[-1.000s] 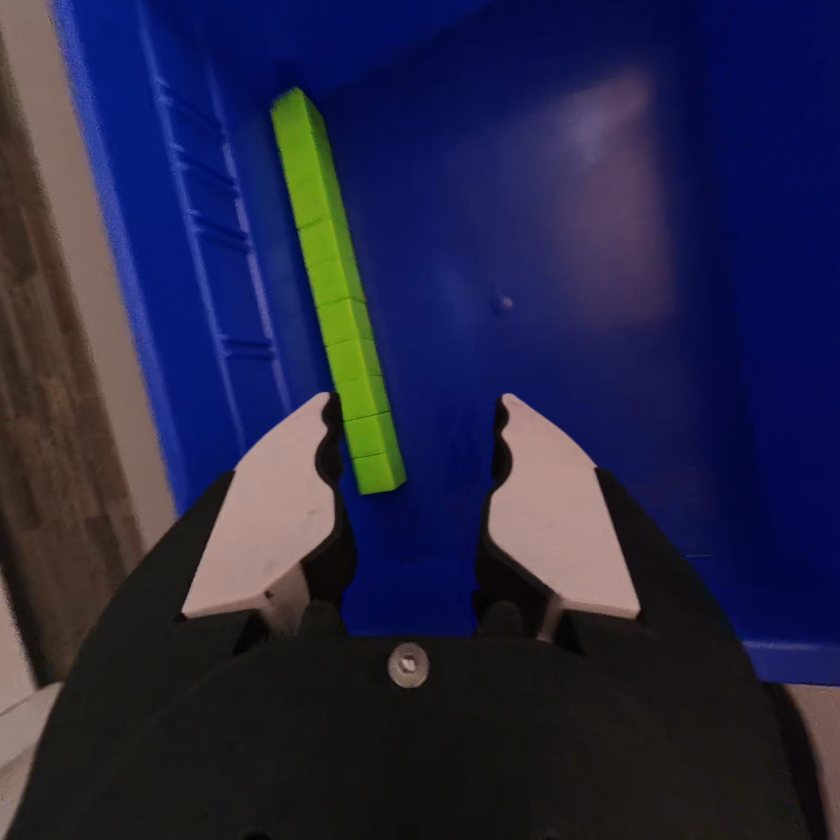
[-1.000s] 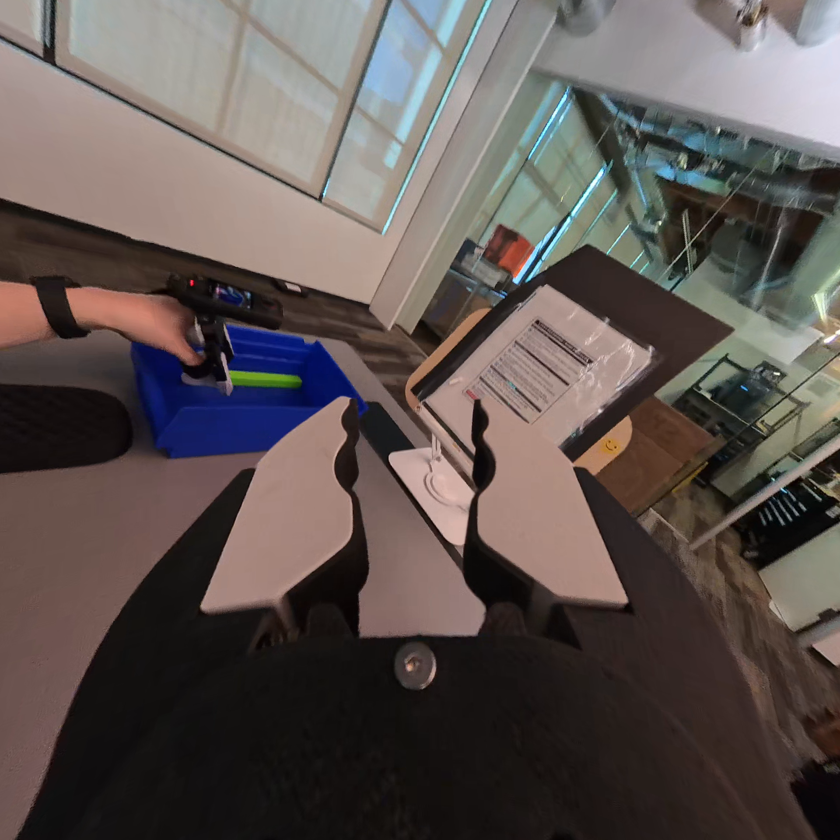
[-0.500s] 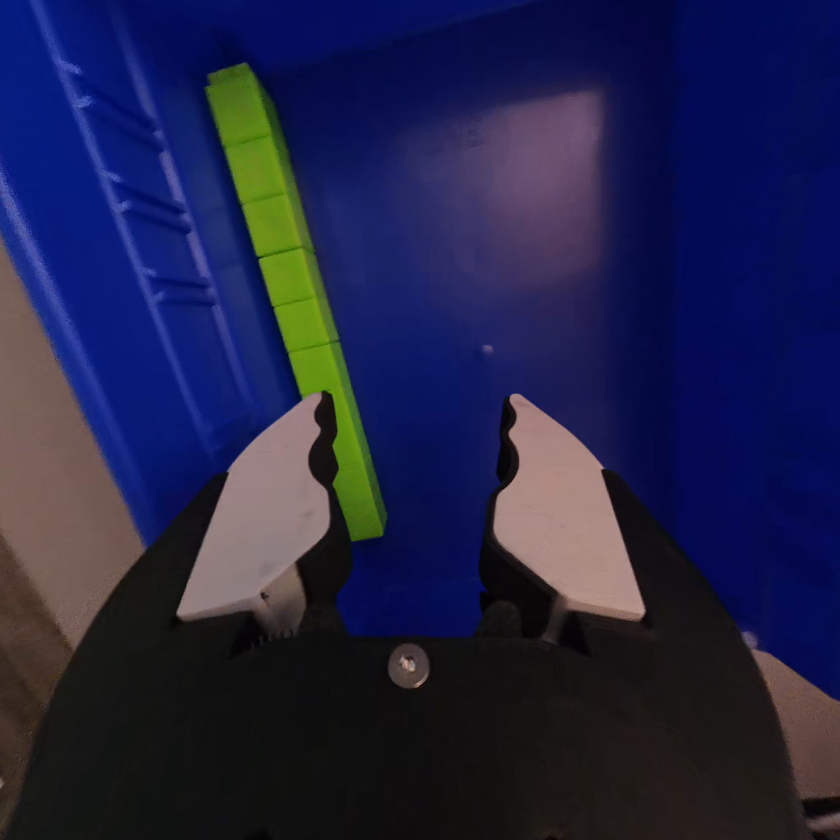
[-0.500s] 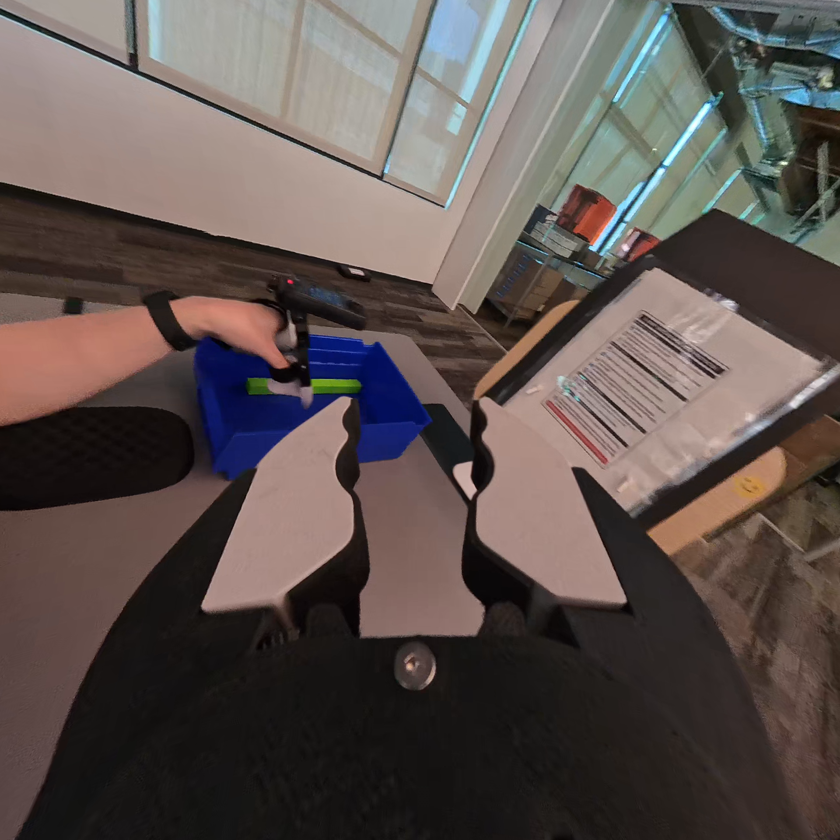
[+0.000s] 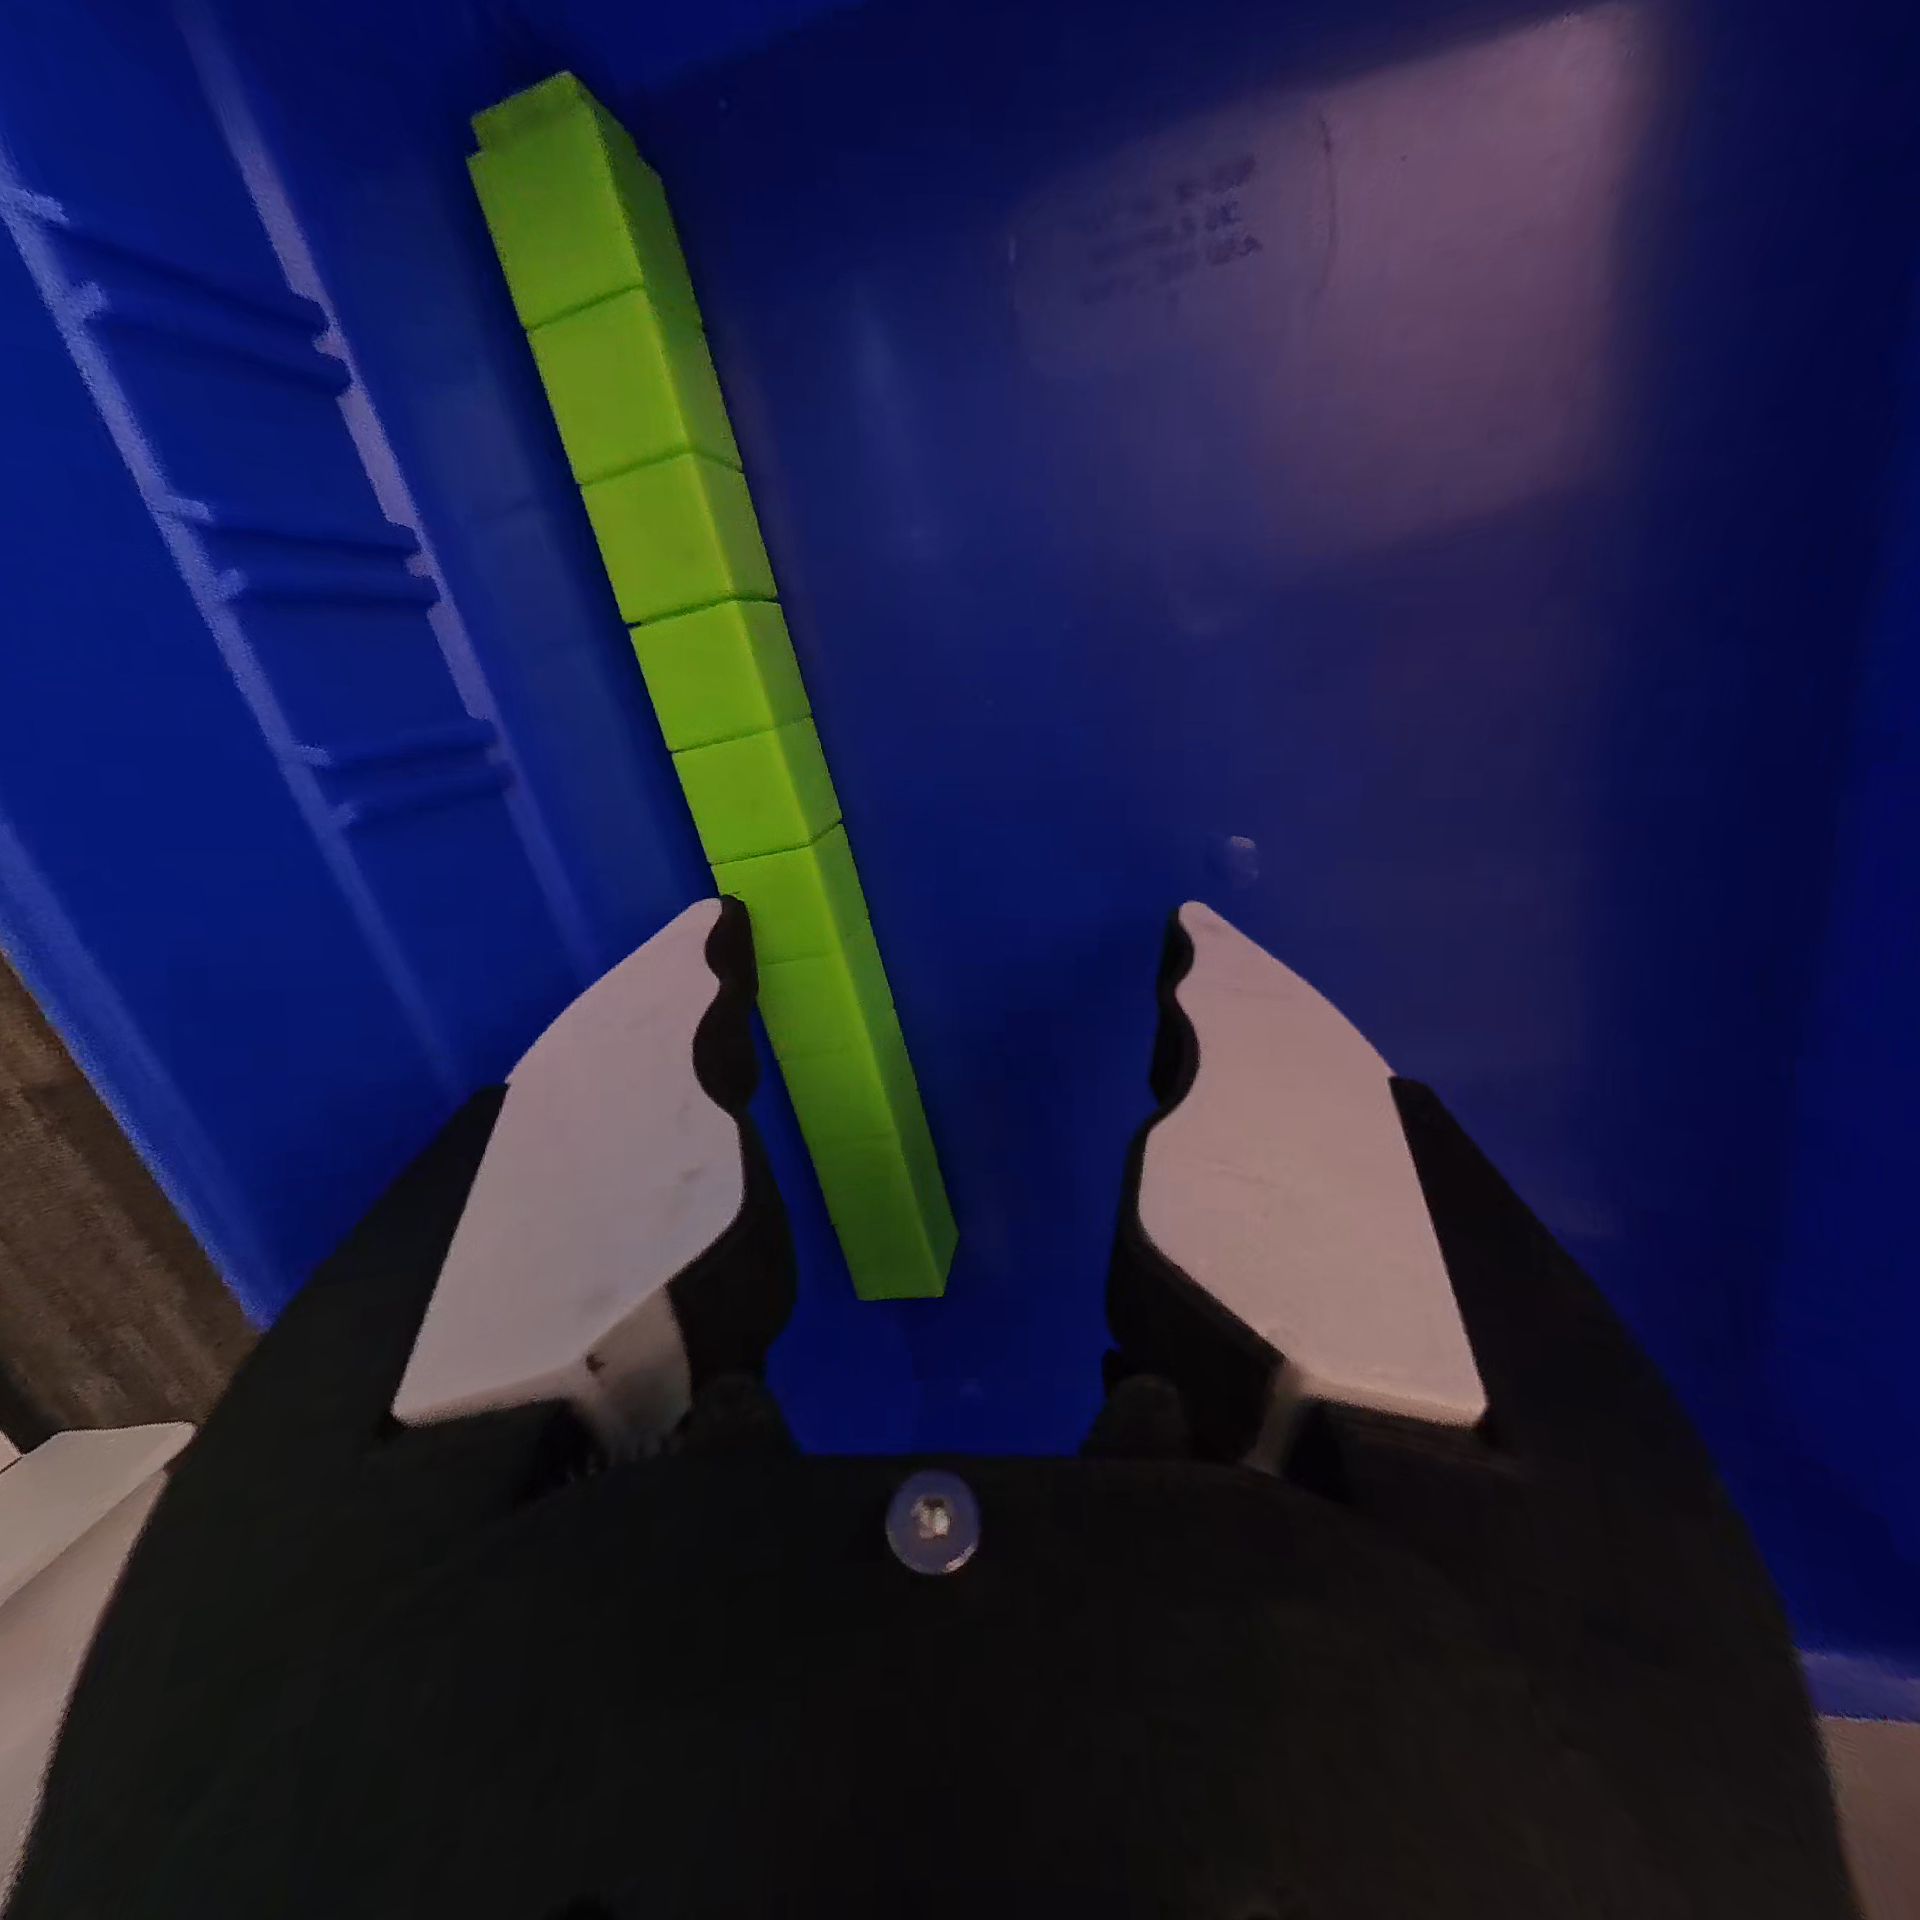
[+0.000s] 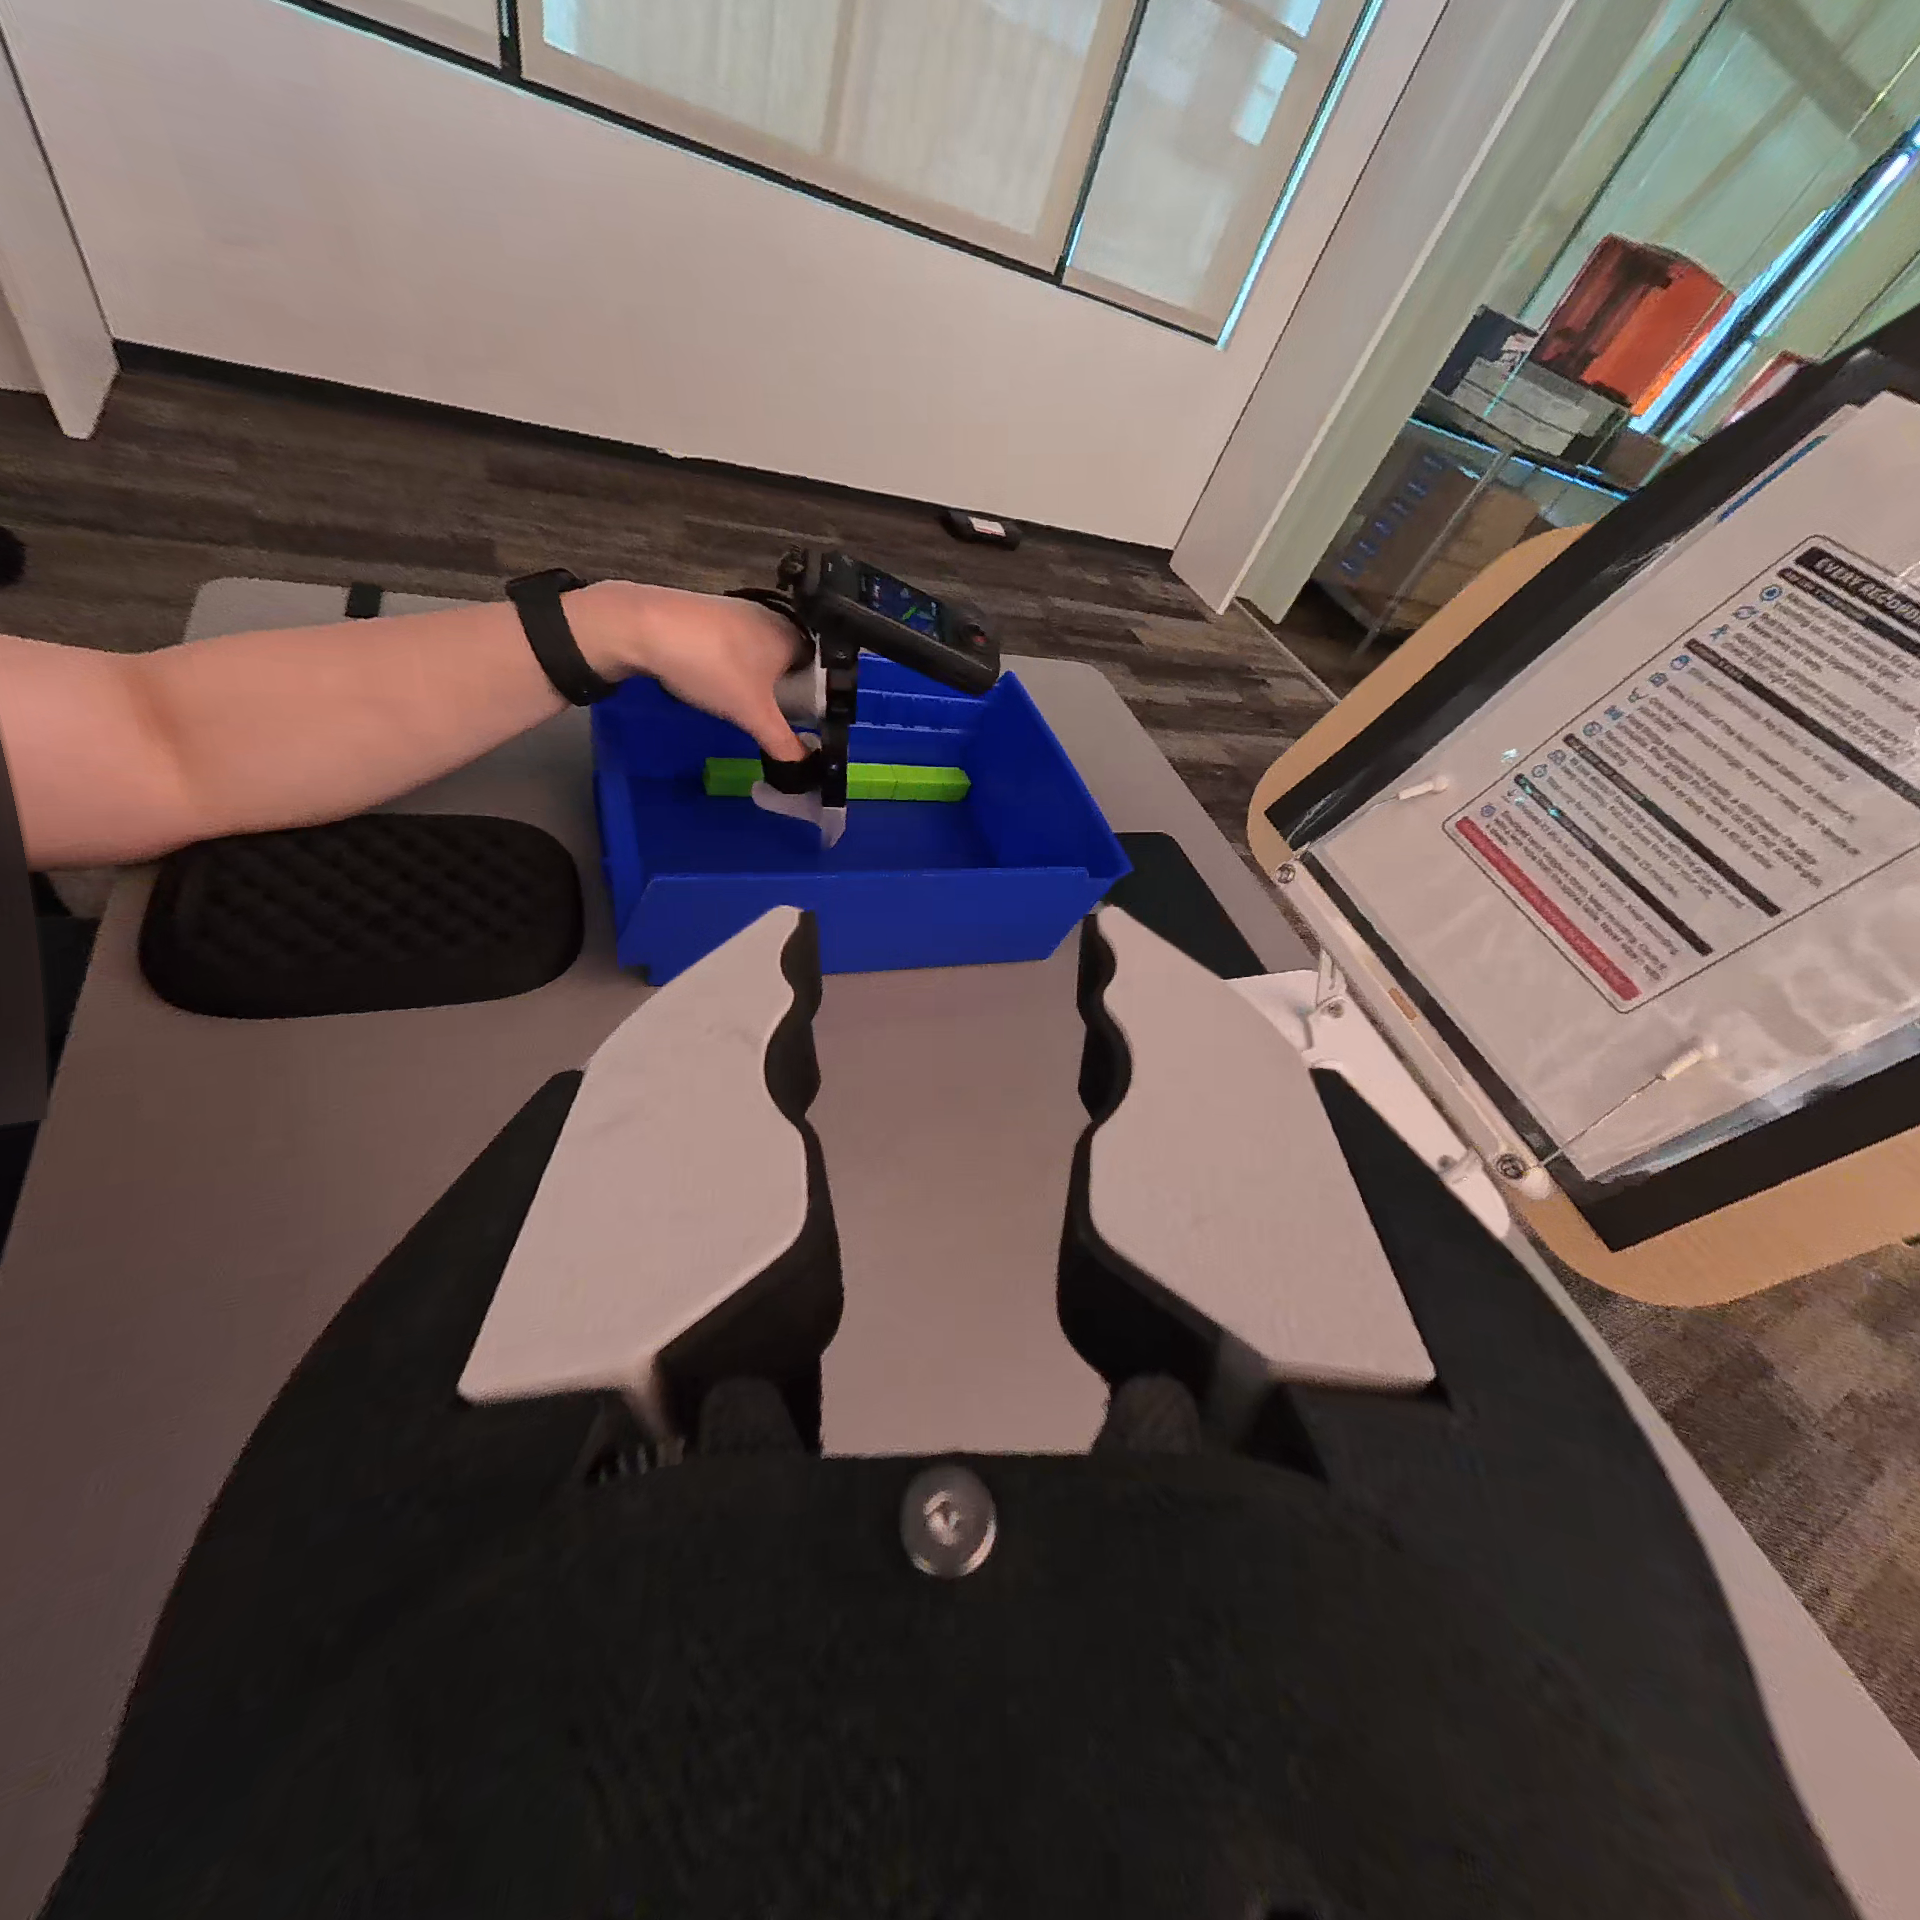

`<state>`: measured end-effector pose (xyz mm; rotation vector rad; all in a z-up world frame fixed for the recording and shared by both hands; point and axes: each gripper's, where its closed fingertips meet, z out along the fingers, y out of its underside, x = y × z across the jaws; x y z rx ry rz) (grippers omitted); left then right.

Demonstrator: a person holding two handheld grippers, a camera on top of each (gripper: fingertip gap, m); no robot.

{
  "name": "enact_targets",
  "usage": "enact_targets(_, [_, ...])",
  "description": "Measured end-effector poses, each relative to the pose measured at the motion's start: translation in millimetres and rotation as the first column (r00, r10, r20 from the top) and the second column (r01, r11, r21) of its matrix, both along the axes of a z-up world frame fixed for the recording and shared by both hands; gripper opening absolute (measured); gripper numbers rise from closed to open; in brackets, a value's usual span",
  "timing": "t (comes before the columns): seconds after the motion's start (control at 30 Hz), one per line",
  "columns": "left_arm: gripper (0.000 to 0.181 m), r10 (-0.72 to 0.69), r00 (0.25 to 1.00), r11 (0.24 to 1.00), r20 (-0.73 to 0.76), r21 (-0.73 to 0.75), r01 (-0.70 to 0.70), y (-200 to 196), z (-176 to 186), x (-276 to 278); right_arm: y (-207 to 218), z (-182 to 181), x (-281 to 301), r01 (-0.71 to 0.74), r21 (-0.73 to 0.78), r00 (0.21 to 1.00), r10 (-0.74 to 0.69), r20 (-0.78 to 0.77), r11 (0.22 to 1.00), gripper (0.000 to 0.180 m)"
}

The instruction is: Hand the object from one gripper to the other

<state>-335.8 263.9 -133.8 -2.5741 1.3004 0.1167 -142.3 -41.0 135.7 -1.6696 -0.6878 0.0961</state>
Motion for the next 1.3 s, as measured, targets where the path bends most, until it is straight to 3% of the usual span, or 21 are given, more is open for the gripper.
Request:
enact_targets(0.13, [0.077,-0.027,1.0,0.999,0.014,-0.031,0.028,-8,1,2,-1,-1,7,0.0,-0.005,1.0,0.0,-0.021,1.0,0.048])
enact_targets(0.23, [0.064,-0.055,0.992,0.994,0.11,-0.086,0.065,-20,9,13,1,-4,14,0.0,-0.018,0.999,-0.001,-0.035,1.0,0.048])
enact_targets(0.4, [0.063,0.022,0.995,0.994,0.096,0.1,-0.032,12,24,6,11,-13,23,0.013,-0.049,0.998,-0.016,-0.058,0.999,0.048])
enact_targets(0.63, [0.059,0.058,0.997,0.997,0.054,0.04,-0.06,13,-2,4,20,-26,26,0.005,-0.098,0.998,-0.012,-0.068,0.995,0.048])
enact_targets(0.8, [0.041,0.06,0.997,0.997,0.041,0.043,-0.062,14,-4,1,20,-29,26,-0.001,-0.112,0.998,-0.007,-0.065,0.994,0.048])
enact_targets(0.83, [0.032,0.051,0.998,0.998,0.046,0.028,-0.053,11,-4,1,19,-29,27,0.003,-0.114,0.998,-0.01,-0.06,0.993,0.048])
enact_targets(0.9, [0.03,0.033,0.996,0.999,0.087,-0.042,-0.03,1,-4,6,16,-27,33,0.028,-0.109,0.999,-0.033,-0.042,0.994,0.048])
enact_targets(0.97, [0.029,0.037,0.993,0.997,0.109,-0.075,-0.029,-3,-6,9,10,-20,46,0.085,-0.089,0.996,-0.087,-0.019,0.992,0.048])
enact_targets(1.03, [0.048,0.051,0.994,0.997,0.092,-0.067,-0.044,0,-9,8,-3,-6,65,0.163,-0.04,0.987,-0.163,-0.002,0.986,0.049])
enact_targets(1.1, [0.051,0.045,0.99,0.996,0.13,-0.086,-0.034,-1,-10,15,-23,16,86,0.247,0.042,0.969,-0.246,-0.025,0.968,0.048])
enact_targets(1.23, [0.042,0.027,0.987,0.994,0.16,-0.108,-0.01,-6,-12,22,-69,56,116,0.345,0.198,0.937,-0.328,-0.117,0.917,0.047])
enact_targets(1.3, [0.025,-0.017,0.986,0.993,0.167,-0.116,0.037,-11,-12,26,-88,68,123,0.356,0.243,0.932,-0.321,-0.171,0.902,0.045])
